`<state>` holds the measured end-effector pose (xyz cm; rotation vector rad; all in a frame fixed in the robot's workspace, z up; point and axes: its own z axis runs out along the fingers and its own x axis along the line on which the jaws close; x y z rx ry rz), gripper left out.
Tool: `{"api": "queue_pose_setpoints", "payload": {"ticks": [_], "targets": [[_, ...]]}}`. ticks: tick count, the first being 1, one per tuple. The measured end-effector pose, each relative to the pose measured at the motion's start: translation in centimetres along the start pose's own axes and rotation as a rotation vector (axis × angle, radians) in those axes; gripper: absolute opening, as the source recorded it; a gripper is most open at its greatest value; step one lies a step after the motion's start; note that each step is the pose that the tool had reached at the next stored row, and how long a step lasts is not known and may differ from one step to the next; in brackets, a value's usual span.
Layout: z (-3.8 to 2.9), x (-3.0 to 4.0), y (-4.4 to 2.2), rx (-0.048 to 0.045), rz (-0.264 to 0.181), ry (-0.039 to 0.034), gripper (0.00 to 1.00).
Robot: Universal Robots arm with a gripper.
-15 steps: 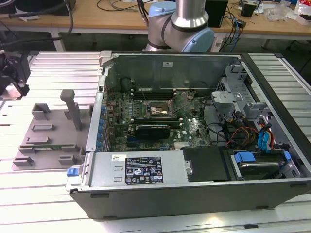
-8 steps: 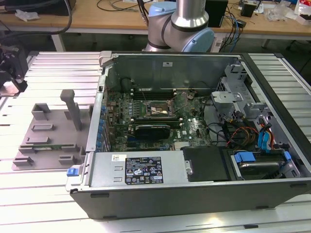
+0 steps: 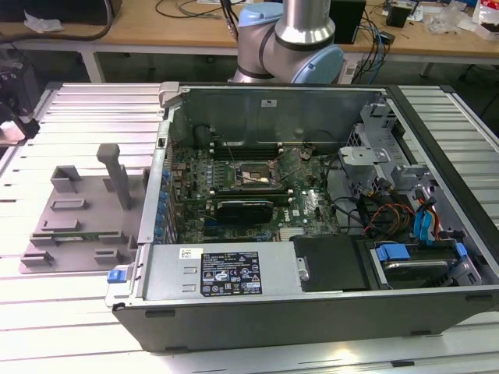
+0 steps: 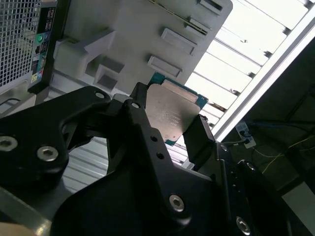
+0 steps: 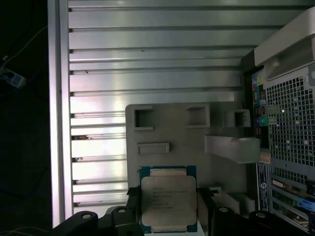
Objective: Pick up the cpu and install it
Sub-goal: 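Pick up the cpu and move it towards the insertion slot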
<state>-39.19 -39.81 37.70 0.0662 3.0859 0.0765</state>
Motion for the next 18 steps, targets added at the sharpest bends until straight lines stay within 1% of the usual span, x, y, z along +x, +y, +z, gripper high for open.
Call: {"api": "queue_pose_setpoints", "payload": {"ticks": [1, 2, 4, 5, 7, 8, 12, 16, 18], "targets": [[-0.29, -0.02, 0.02, -0.0001, 0.000, -0.0006, 0.55], [-0.75, -0.04, 0.05, -0.0001, 0.000, -0.0015, 0.55], [-1.30, -0.07, 0.09, -0.0002, 0.000, -0.0029, 0.55], [-1.53, -0.08, 0.10, -0.0002, 0.000, -0.0034, 0.55], [-1.75, -0.09, 0.12, -0.0002, 0.000, -0.0037, 0.55], [-2.03, -0.10, 0.13, -0.0003, 0.000, -0.0041, 0.55], [-2.07, -0.13, 0.14, -0.0001, 0.000, -0.0039, 0.55], [-2.03, -0.64, 0.16, -0.0002, 0.000, -0.0041, 0.55], [-2.01, -1.06, 0.17, -0.0001, 0.000, -0.0040, 0.55]]}}
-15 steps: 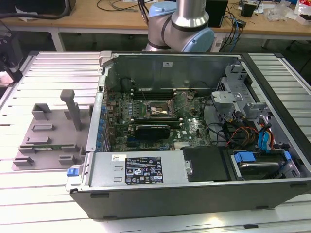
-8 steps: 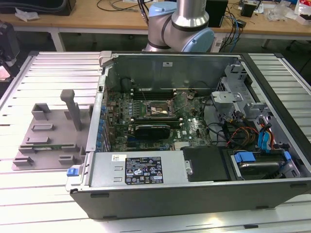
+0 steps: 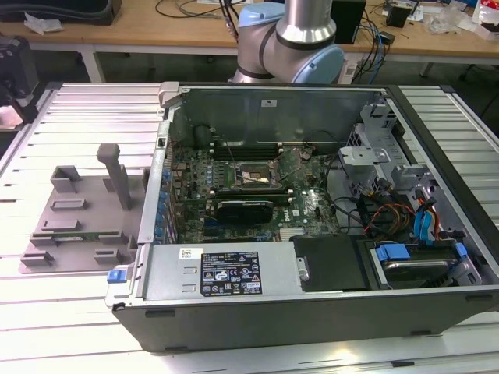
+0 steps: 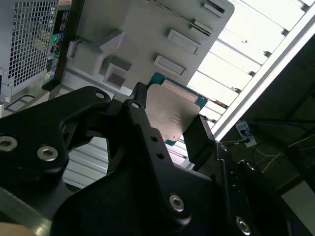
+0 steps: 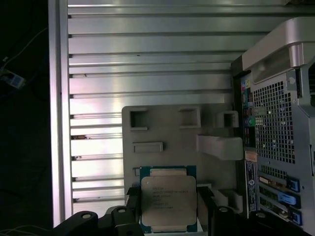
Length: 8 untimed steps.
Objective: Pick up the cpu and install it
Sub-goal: 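Pick up the cpu and move it towards the insertion slot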
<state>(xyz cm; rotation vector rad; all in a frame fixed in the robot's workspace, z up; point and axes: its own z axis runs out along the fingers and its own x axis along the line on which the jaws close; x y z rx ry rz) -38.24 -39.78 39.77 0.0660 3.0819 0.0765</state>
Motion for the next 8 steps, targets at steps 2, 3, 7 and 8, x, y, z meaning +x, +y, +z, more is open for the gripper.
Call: {"api": "queue_pose_setpoints", "payload": {"ticks": [2, 3, 7, 8], "targets": [[0.02, -0.28, 0.01, 0.0000, 0.000, 0.0000, 0.55], [0.03, -0.51, 0.02, 0.0000, 0.000, -0.0001, 0.55], [0.07, -1.12, 0.05, 0.0000, 0.000, 0.0000, 0.55], [0.09, -1.37, 0.06, -0.0001, 0.000, -0.0001, 0.55]]}}
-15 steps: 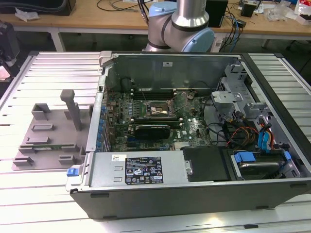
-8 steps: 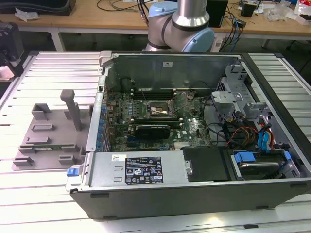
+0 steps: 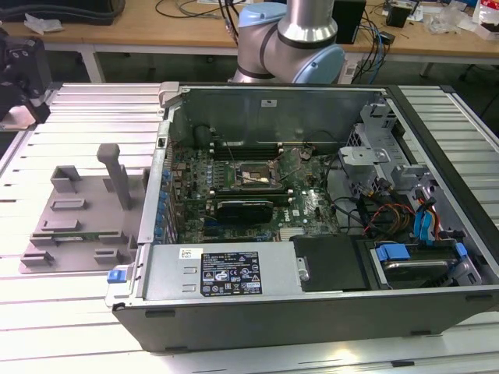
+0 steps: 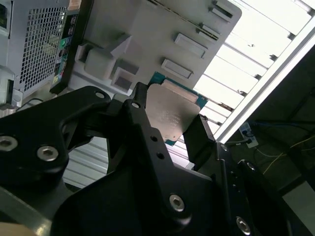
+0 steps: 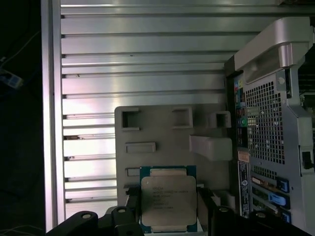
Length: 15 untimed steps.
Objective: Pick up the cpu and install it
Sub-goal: 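Pick up the cpu and move it towards the insertion slot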
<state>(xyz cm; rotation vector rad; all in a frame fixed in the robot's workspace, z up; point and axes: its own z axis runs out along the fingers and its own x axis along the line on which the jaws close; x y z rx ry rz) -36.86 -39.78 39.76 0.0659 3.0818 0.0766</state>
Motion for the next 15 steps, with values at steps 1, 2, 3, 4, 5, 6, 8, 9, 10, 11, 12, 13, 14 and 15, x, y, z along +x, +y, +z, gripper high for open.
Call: {"api": "queue_pose_setpoints", "payload": {"ticks": [1, 2, 3, 4, 5, 6, 8, 9, 10, 11, 12, 13, 14, 15], "targets": [[0.01, -0.21, 0.01, 0.0000, 0.000, 0.0001, 0.55], [0.02, -0.47, 0.02, 0.0001, 0.000, 0.0001, 0.55], [0.04, -0.76, 0.03, 0.0001, 0.000, 0.0001, 0.55], [0.07, -1.08, 0.04, 0.0000, 0.000, 0.0000, 0.55], [0.07, -1.24, 0.05, 0.0000, 0.000, 0.0000, 0.55], [0.08, -1.34, 0.06, 0.0000, 0.000, 0.0000, 0.55], [0.11, -1.82, 0.08, 0.0000, 0.000, 0.0000, 0.55], [0.12, -2.05, 0.09, 0.0000, 0.000, 0.0001, 0.55], [0.13, -2.26, 0.09, 0.0000, 0.000, 0.0001, 0.55], [0.15, -2.52, 0.10, 0.0000, 0.000, 0.0001, 0.55], [0.15, -2.68, 0.11, 0.0000, 0.000, 0.0001, 0.55], [0.16, -2.79, 0.12, 0.0000, 0.000, 0.0001, 0.55], [0.17, -2.89, 0.12, 0.0000, 0.000, 0.0000, 0.55], [0.18, -3.08, 0.13, 0.0000, 0.000, 0.0000, 0.55]]}}
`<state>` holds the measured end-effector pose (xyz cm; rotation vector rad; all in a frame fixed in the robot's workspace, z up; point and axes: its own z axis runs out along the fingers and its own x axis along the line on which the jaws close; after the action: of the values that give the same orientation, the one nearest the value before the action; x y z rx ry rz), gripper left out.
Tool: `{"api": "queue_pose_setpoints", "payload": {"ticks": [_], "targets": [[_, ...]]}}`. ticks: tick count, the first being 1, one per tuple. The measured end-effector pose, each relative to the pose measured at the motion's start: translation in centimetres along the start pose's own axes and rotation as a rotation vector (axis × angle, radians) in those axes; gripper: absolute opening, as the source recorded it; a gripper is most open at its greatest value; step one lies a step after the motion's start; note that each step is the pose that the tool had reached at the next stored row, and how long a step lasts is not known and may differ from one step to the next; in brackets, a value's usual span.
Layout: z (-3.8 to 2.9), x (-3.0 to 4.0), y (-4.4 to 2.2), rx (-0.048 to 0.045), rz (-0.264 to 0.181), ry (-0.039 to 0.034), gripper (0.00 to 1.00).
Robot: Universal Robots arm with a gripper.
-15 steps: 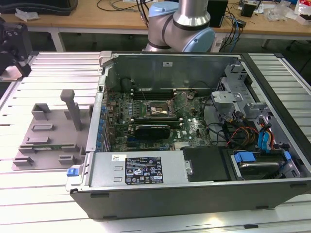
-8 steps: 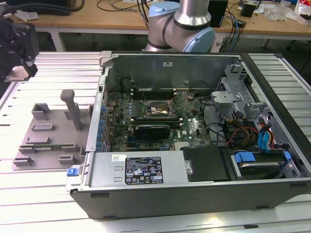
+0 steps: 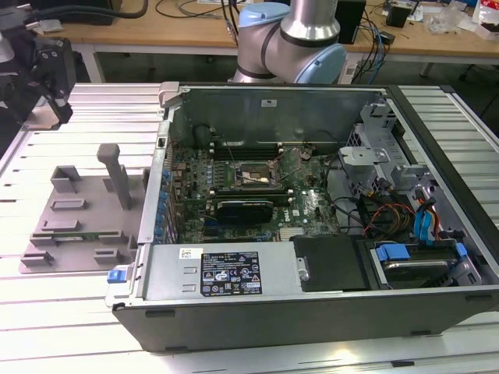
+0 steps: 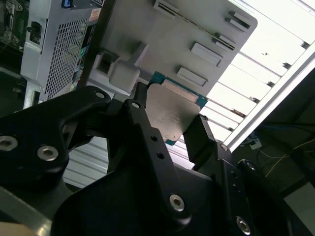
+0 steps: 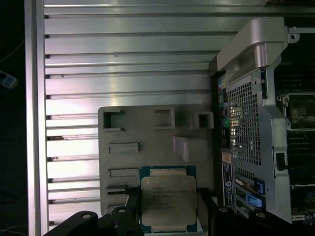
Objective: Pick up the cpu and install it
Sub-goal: 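Pick up the cpu and move it towards the insertion slot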
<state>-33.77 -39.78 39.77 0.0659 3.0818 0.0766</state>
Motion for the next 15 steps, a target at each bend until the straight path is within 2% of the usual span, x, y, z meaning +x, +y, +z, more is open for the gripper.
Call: {"api": "queue_pose_setpoints", "payload": {"ticks": [6, 9, 13, 15], "targets": [[0.05, -0.97, 0.04, 0.0000, 0.000, 0.0001, 0.55], [0.12, -2.07, 0.09, 0.0000, 0.000, 0.0000, 0.55], [0.17, -2.87, 0.12, 0.0000, 0.000, 0.0001, 0.55], [0.22, -3.68, 0.15, 0.0000, 0.000, 0.0000, 0.55]]}}
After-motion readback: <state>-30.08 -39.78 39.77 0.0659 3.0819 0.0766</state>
